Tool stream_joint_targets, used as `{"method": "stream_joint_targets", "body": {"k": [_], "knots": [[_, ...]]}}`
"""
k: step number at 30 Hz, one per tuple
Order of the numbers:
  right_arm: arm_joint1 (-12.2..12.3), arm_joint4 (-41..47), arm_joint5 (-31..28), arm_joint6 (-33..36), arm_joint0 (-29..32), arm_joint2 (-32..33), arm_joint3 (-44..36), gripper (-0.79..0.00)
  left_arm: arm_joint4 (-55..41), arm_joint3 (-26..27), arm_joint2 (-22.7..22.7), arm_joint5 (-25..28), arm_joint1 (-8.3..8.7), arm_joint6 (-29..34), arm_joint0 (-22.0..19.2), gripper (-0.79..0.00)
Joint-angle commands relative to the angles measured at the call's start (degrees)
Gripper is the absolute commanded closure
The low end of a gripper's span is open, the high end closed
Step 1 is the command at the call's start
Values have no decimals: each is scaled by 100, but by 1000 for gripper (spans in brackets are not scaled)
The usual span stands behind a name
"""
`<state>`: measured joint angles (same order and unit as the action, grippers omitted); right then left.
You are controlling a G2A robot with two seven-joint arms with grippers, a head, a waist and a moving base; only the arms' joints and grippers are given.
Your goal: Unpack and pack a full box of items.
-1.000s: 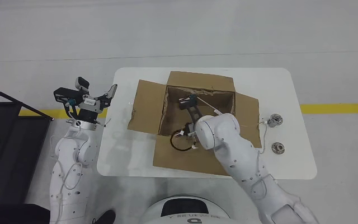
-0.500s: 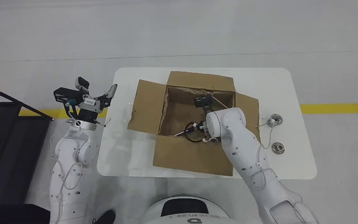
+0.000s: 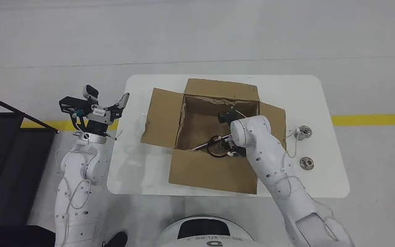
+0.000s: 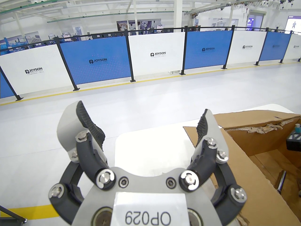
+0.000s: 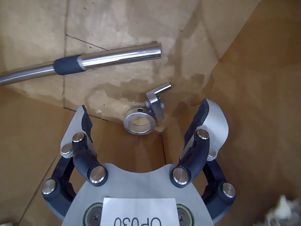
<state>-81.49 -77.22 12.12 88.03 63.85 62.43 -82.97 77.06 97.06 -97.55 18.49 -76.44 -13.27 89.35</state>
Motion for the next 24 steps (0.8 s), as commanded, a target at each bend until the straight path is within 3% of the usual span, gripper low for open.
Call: {"method": "stream_joint_targets", "body": {"k": [1,4,10,12,18,24], "knots": [[-4,62,-50,-3,-46,-35,124,-582,0,0,0,0,0,0,0,-785],[-1,73,-56,-3,-65,-64,206,-376,0,0,0,0,0,0,0,-785],[4,-66,12,-3,-120,-196,523,-203,0,0,0,0,0,0,0,-785],[0,-105,64,-3,-141,-252,574,0,0,0,0,0,0,0,0,-785],[36,-274,144,-31,77,-191,-124,0,0,0,0,0,0,0,0,-785],[167,-238,27,-528,900,338,-1489,0,0,0,0,0,0,0,0,-785]]}}
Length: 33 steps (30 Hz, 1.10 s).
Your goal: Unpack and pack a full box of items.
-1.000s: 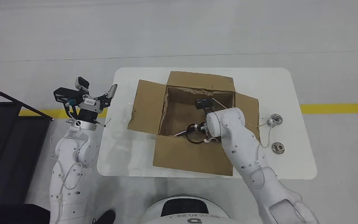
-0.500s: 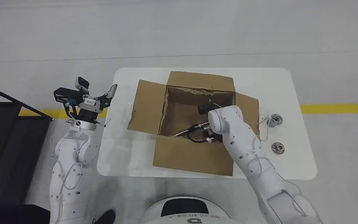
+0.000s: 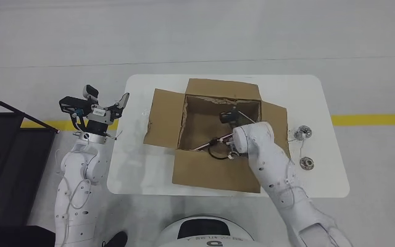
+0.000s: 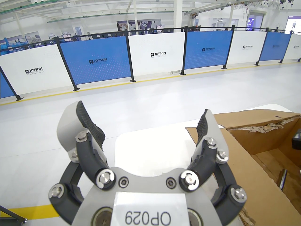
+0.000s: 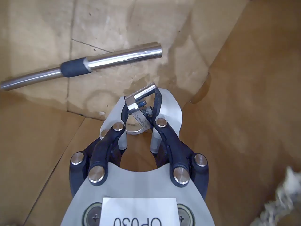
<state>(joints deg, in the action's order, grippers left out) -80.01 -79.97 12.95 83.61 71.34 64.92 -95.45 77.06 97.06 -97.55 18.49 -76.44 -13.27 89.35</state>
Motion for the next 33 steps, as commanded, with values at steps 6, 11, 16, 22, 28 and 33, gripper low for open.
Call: {"method": "stream_joint_targets", "body": {"k": [6,11,16,22,28,33], "knots": [[155,929,-746,-1615,1366,951,-1775,0,0,0,0,0,0,0,0,-785],[269,2017,-1817,-3450,2801,1997,-2655,0,0,0,0,0,0,0,0,-785],[348,2911,-3333,-5180,4171,2982,-3043,0,0,0,0,0,0,0,0,-785],[353,2926,-3443,-5252,4248,3026,-3045,0,0,0,0,0,0,0,0,-785],[370,3545,-3575,-5403,4263,3147,-2811,0,0,0,0,0,0,0,0,-785],[425,5800,-3563,-5607,4533,4587,-2049,0,0,0,0,0,0,0,0,-785]]}}
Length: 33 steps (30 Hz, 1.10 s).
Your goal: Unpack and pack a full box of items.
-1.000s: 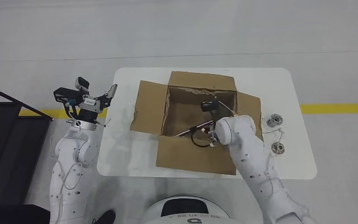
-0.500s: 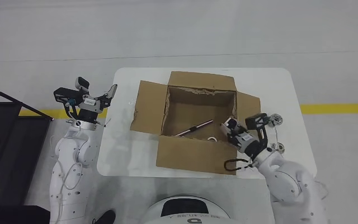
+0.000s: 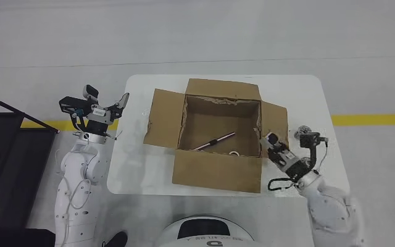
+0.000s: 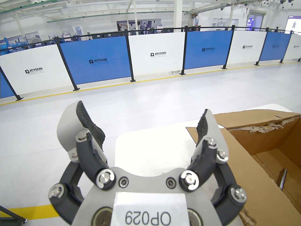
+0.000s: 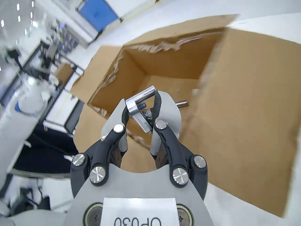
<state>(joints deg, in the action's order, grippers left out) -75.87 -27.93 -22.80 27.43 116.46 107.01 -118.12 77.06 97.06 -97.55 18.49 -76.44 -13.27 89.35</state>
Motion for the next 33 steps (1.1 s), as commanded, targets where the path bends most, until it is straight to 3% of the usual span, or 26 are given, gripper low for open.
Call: {"method": "stream_joint_targets", "body": {"k": [1,4,8,15,27,33], "knots": [[24,1043,80,-13,3,676,564,0,0,0,0,0,0,0,0,-785],[92,2102,162,320,-210,1275,1438,0,0,0,0,0,0,0,0,-785],[215,2357,642,849,-844,1543,2438,0,0,0,0,0,0,0,0,-785],[417,1325,1437,1226,-2081,1241,3854,0,0,0,0,0,0,0,0,-785],[531,1032,1198,1081,-1965,1382,3942,0,0,0,0,0,0,0,0,-785],[532,746,1407,952,-1880,1130,3668,0,0,0,0,0,0,0,0,-785]]}}
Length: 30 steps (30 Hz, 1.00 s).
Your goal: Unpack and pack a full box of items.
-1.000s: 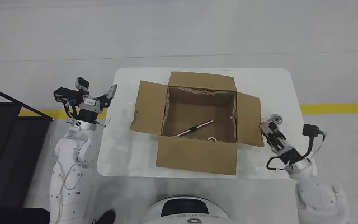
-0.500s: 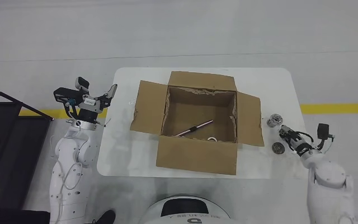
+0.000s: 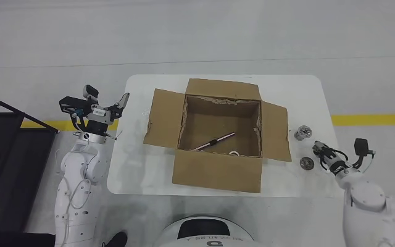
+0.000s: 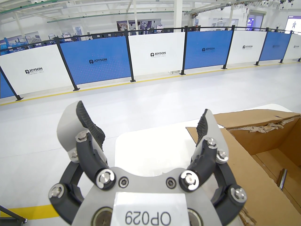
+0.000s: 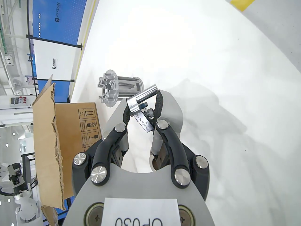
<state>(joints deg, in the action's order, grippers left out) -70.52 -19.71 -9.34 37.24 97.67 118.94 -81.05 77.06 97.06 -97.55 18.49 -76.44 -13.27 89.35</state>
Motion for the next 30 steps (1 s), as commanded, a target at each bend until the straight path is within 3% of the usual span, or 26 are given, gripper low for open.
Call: {"method": "stream_joint_targets", "body": {"k": [1,4,18,20,21,22,27,30], "knots": [[-4,-191,130,-65,7,-134,-90,0,0,0,0,0,0,0,0,-785],[-11,-423,365,-189,24,-313,-230,-6,0,0,0,0,0,0,0,-785],[-1,-655,963,-275,216,-572,-599,-262,0,0,0,0,0,0,0,-785],[-3,-584,971,-293,257,-563,-631,-391,0,0,0,0,0,0,0,-785],[-3,-566,974,-299,283,-565,-653,-683,0,0,0,0,0,0,0,-785],[-5,-542,985,-315,308,-572,-676,-785,0,0,0,0,0,0,0,-785],[-24,-283,957,-552,480,-521,-854,-785,0,0,0,0,0,0,0,-785],[-54,333,654,-793,721,-289,-1009,-785,0,0,0,0,0,0,0,-785]]}}
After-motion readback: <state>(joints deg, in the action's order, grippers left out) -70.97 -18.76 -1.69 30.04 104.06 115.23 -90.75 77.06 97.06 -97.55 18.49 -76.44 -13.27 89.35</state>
